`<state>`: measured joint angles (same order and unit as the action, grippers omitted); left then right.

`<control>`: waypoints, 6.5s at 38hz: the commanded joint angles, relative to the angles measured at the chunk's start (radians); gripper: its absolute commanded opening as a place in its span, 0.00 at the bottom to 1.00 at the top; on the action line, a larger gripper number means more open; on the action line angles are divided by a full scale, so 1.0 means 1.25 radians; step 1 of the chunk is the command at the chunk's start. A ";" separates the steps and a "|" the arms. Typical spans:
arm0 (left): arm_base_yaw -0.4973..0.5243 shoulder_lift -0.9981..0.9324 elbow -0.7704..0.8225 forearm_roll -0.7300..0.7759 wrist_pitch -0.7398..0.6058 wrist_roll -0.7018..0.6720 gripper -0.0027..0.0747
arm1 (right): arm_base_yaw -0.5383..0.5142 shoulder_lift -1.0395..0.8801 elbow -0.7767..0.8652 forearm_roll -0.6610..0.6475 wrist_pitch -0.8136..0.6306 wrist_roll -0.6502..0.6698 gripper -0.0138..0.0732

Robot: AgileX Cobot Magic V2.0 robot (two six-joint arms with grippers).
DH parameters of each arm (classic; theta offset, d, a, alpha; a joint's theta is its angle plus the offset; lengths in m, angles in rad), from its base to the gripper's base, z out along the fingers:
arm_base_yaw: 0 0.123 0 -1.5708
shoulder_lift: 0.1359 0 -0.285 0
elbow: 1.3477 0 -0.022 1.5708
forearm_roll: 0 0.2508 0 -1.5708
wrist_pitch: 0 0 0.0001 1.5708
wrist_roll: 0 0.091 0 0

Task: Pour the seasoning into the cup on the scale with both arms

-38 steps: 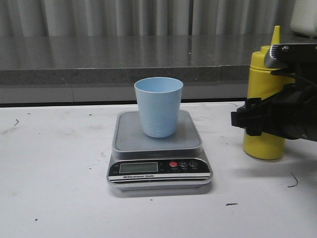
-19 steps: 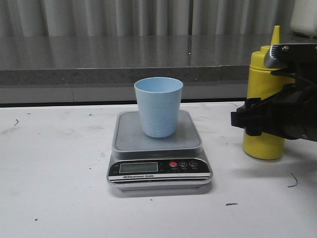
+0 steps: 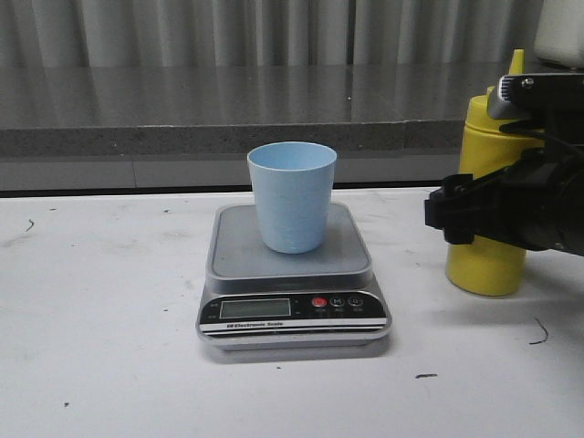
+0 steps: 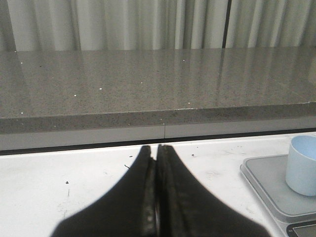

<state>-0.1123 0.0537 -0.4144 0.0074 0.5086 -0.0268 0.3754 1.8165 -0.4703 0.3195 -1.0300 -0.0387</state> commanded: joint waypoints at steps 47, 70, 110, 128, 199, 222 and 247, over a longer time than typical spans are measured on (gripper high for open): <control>0.002 0.012 -0.010 -0.006 -0.062 -0.006 0.01 | 0.000 -0.302 0.361 -0.100 -0.198 0.049 0.03; 0.002 0.012 -0.010 -0.006 -0.062 -0.006 0.01 | -0.001 -0.814 0.197 -0.026 0.548 -0.132 0.03; 0.002 0.012 -0.010 -0.006 -0.062 -0.006 0.01 | -0.002 -1.302 0.129 -0.019 0.929 -0.195 0.03; 0.002 0.012 -0.010 -0.006 -0.062 -0.006 0.01 | -0.002 -1.302 0.130 -0.019 0.929 -0.195 0.03; 0.113 -0.060 0.354 -0.026 -0.386 -0.006 0.01 | -0.002 -1.301 0.131 -0.019 0.929 -0.195 0.03; 0.113 -0.060 0.354 -0.026 -0.386 -0.006 0.01 | -0.050 -1.302 0.163 -0.145 0.911 -0.124 0.03; 0.113 -0.060 0.354 -0.026 -0.386 -0.006 0.01 | -0.323 -1.476 0.394 -0.238 0.912 0.057 0.03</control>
<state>0.0263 -0.0055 0.0041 -0.0138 0.1146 -0.0268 -0.0095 -0.0050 0.0246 0.0322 0.1815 0.0266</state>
